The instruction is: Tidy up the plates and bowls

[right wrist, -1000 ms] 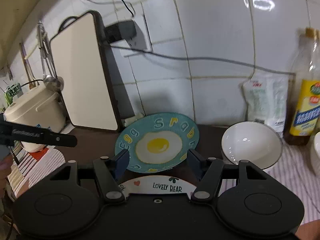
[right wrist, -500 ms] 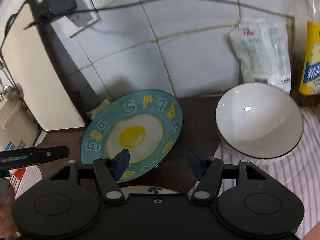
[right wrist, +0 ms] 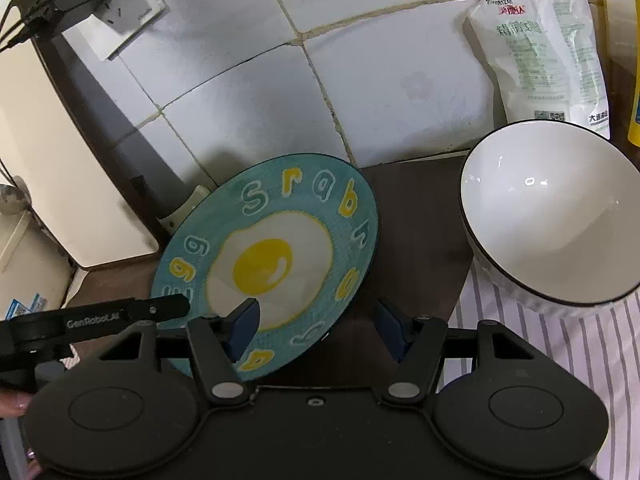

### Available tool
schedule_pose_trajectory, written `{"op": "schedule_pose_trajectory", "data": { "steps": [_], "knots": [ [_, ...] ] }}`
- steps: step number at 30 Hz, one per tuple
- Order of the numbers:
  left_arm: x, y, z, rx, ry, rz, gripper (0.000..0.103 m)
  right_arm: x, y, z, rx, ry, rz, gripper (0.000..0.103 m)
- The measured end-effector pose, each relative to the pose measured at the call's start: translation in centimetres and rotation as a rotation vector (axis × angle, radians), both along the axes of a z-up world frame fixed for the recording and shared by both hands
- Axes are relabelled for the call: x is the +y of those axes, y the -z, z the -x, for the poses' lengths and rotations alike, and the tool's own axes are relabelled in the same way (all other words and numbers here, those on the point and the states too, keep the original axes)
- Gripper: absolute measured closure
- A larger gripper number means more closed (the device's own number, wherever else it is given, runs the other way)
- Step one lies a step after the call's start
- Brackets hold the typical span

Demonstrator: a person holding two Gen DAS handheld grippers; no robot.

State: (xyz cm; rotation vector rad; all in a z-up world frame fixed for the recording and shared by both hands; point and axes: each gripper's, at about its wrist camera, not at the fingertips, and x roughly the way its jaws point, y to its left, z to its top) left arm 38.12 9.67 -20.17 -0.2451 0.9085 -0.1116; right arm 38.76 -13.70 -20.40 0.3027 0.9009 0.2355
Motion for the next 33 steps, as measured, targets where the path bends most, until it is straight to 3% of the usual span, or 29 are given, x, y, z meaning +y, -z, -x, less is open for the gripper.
{"op": "schedule_pose_trajectory", "data": {
  "steps": [3, 5, 10, 20, 33],
  "knots": [
    [-0.1, 0.0, -0.2, -0.002, 0.014, 0.023, 0.078, -0.1, 0.4, -0.3, 0.003, 0.004, -0.011, 0.040],
    [0.0, 0.3, -0.5, 0.014, 0.014, 0.073, 0.085, -0.3, 0.5, -0.2, -0.006, 0.003, -0.015, 0.049],
    [0.0, 0.6, -0.8, 0.027, -0.004, 0.101, 0.086, -0.4, 0.9, -0.5, -0.014, 0.024, 0.019, 0.078],
    [-1.3, -1.1, -0.2, 0.021, 0.029, 0.013, 0.086, -0.9, -0.1, 0.1, -0.046, 0.018, 0.013, 0.079],
    [-2.0, -6.6, 6.0, -0.036, 0.039, -0.006, 0.086, -2.1, -4.9, 5.2, -0.101, 0.047, -0.064, 0.079]
  ]
}}
